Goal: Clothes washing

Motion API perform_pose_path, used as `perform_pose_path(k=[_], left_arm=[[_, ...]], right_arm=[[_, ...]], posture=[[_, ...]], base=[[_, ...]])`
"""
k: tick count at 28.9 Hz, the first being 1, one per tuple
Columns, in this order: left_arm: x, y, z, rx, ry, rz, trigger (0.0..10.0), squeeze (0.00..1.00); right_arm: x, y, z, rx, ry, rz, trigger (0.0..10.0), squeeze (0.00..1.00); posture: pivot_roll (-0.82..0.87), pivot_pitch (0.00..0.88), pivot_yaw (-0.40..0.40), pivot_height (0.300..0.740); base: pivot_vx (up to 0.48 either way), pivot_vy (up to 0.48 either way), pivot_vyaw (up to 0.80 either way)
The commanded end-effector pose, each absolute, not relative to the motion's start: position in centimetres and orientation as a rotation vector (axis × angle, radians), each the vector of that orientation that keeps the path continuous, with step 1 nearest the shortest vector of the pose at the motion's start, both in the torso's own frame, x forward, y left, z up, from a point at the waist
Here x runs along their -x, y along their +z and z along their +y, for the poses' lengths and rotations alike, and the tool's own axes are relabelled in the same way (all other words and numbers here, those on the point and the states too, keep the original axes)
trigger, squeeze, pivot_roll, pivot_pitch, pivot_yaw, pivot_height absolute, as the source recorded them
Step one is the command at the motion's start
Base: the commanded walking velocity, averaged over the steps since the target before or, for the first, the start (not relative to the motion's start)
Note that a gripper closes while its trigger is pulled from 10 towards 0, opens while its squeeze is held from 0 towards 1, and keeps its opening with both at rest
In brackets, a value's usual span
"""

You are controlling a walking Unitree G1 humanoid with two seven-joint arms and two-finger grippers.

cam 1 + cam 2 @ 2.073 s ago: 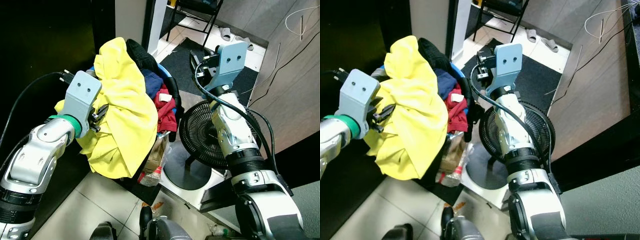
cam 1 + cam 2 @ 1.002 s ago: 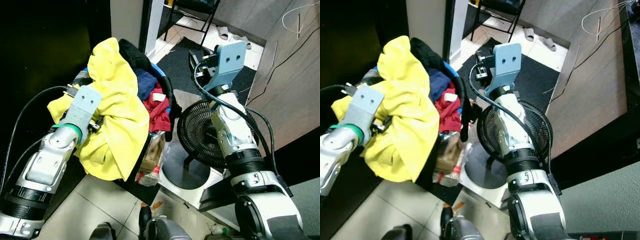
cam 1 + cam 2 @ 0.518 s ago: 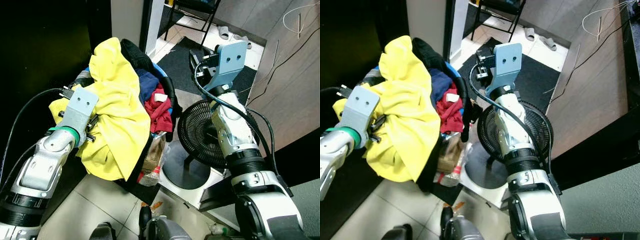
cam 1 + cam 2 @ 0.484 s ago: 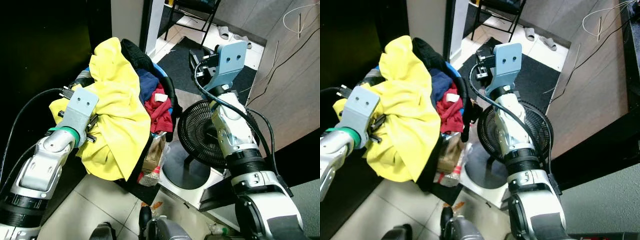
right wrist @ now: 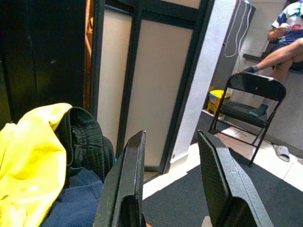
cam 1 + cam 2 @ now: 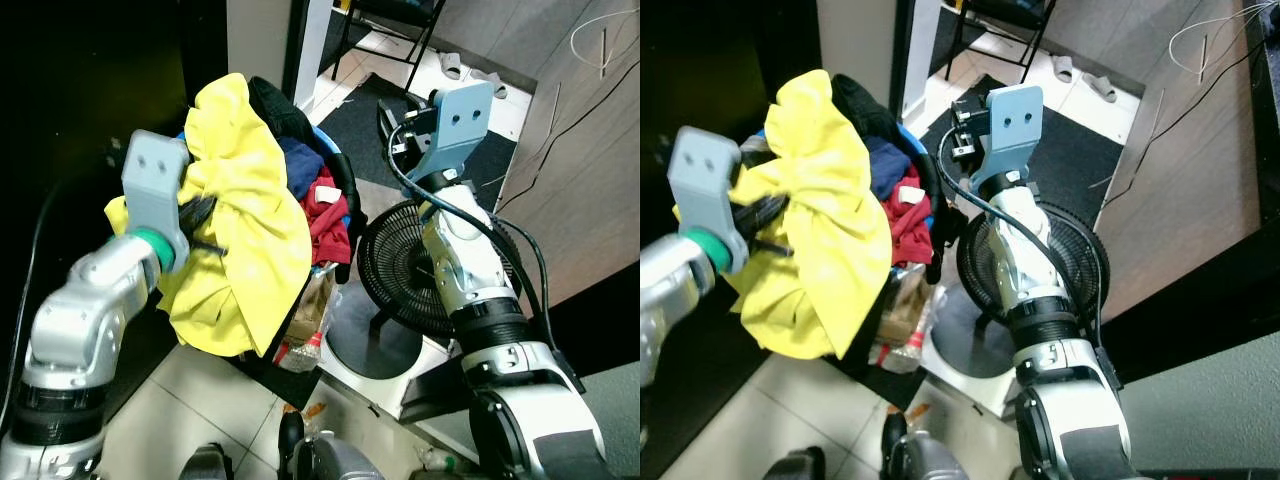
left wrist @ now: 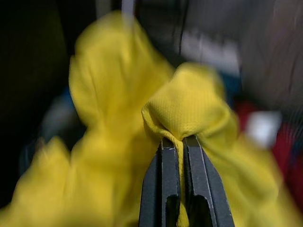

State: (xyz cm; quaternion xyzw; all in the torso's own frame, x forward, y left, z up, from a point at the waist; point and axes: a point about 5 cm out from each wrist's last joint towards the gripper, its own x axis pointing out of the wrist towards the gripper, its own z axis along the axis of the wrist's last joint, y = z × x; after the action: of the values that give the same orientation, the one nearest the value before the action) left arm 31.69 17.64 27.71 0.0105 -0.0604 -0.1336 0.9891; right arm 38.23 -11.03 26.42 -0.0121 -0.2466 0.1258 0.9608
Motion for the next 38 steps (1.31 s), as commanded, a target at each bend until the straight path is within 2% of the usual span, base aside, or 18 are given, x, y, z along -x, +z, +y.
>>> perform_pose_path(k=[1, 2, 4, 6, 7, 8, 10, 13, 19, 21, 23, 29, 32, 34, 35, 36, 37, 38], left_arm=[[-31.5, 30.4, 17.6, 0.042, -0.247, -0.247, 10.0, 0.00], [-31.5, 30.4, 17.6, 0.042, -0.247, -0.247, 10.0, 0.00], [-30.8, 36.0, 17.2, 0.045, -0.229, -0.497, 10.0, 0.00], [-30.8, 36.0, 17.2, 0.045, -0.229, -0.497, 10.0, 0.00], [-30.2, 38.0, 17.0, 0.028, -0.229, -0.588, 10.0, 0.00], [-30.2, 38.0, 17.0, 0.028, -0.229, -0.588, 10.0, 0.00], [-28.2, 41.6, 16.9, -0.015, -0.253, -0.783, 10.0, 0.00], [-27.6, 41.9, 17.0, -0.019, -0.273, -0.809, 10.0, 0.00], [-28.5, 37.9, 16.2, -0.081, -0.336, -0.608, 10.0, 0.00], [-30.2, 30.8, 16.5, -0.292, -0.314, -0.311, 10.0, 0.00], [-30.5, 26.6, 17.2, -0.392, -0.332, -0.121, 10.0, 0.00], [-30.1, 23.8, 17.8, -0.430, -0.385, 0.044, 10.0, 0.00], [-30.1, 23.8, 17.8, -0.430, -0.385, 0.044, 10.0, 0.00], [-30.1, 23.1, 18.1, -0.459, -0.379, 0.077, 10.0, 0.00], [-30.9, 22.4, 18.9, -0.450, -0.309, 0.123, 10.0, 0.00], [-31.4, 21.8, 19.4, -0.448, -0.266, 0.155, 10.0, 0.03], [-31.6, 21.3, 19.6, -0.443, -0.258, 0.185, 10.0, 1.00], [-31.6, 21.3, 19.6, -0.443, -0.258, 0.185, 10.0, 1.00]], right_arm=[[-38.2, 26.3, -11.4, 0.011, 0.235, -0.496, 10.0, 0.00], [-38.2, 26.3, -11.4, 0.011, 0.235, -0.496, 10.0, 0.00], [-38.0, 26.8, -11.4, -0.005, 0.219, -0.517, 10.0, 0.00], [-38.0, 26.8, -11.4, -0.005, 0.219, -0.517, 10.0, 0.00], [-38.0, 27.0, -11.4, -0.010, 0.211, -0.526, 10.0, 0.00], [-38.0, 27.0, -11.4, -0.010, 0.211, -0.526, 10.0, 0.00], [-37.7, 27.9, -11.9, -0.018, 0.190, -0.564, 10.0, 0.00], [-37.6, 28.2, -12.1, -0.020, 0.184, -0.577, 10.0, 0.00], [-37.6, 28.4, -12.3, -0.021, 0.181, -0.584, 10.0, 0.00], [-37.5, 28.1, -12.0, -0.020, 0.192, -0.574, 10.0, 0.00], [-37.5, 27.9, -11.9, -0.018, 0.197, -0.568, 10.0, 0.00], [-37.4, 27.8, -11.9, -0.013, 0.198, -0.562, 10.0, 0.00], [-37.4, 27.8, -11.9, -0.013, 0.198, -0.562, 10.0, 0.00], [-37.4, 27.8, -12.0, -0.012, 0.198, -0.560, 10.0, 0.00], [-37.4, 27.8, -11.9, -0.012, 0.199, -0.559, 10.0, 0.00], [-37.4, 27.8, -11.8, -0.012, 0.201, -0.558, 10.0, 0.00], [-37.4, 27.8, -11.8, -0.010, 0.203, -0.558, 10.0, 0.00], [-37.4, 27.8, -11.8, -0.010, 0.203, -0.558, 10.0, 0.00]], posture=[[0.13, 0.139, -0.102, 0.740], [0.13, 0.139, -0.102, 0.740], [0.13, 0.133, -0.098, 0.740], [0.13, 0.133, -0.098, 0.740], [0.13, 0.132, -0.097, 0.740], [0.13, 0.132, -0.097, 0.740], [0.12, 0.126, -0.091, 0.740], [0.12, 0.124, -0.091, 0.740], [0.13, 0.126, -0.095, 0.740], [0.13, 0.132, -0.097, 0.740], [0.12, 0.134, -0.099, 0.740], [0.12, 0.136, -0.098, 0.740], [0.12, 0.136, -0.098, 0.740], [0.12, 0.137, -0.098, 0.740], [0.12, 0.138, -0.100, 0.740], [0.12, 0.138, -0.099, 0.740], [0.12, 0.139, -0.098, 0.740], [0.12, 0.139, -0.098, 0.740]], base=[[0.000, 0.000, 0.00], [0.000, 0.000, 0.00], [0.000, 0.000, 0.00], [0.000, 0.000, 0.00], [0.000, 0.000, 0.00], [0.000, 0.000, 0.00], [0.000, 0.000, 0.00], [0.000, 0.000, 0.00], [0.000, 0.000, 0.00], [0.000, 0.000, 0.00], [0.000, 0.000, 0.00], [0.000, 0.000, 0.00], [0.000, 0.000, 0.00], [0.000, 0.000, 0.00], [0.000, 0.000, 0.00], [0.000, 0.000, 0.00], [0.000, 0.000, 0.00], [0.000, 0.000, 0.00]])
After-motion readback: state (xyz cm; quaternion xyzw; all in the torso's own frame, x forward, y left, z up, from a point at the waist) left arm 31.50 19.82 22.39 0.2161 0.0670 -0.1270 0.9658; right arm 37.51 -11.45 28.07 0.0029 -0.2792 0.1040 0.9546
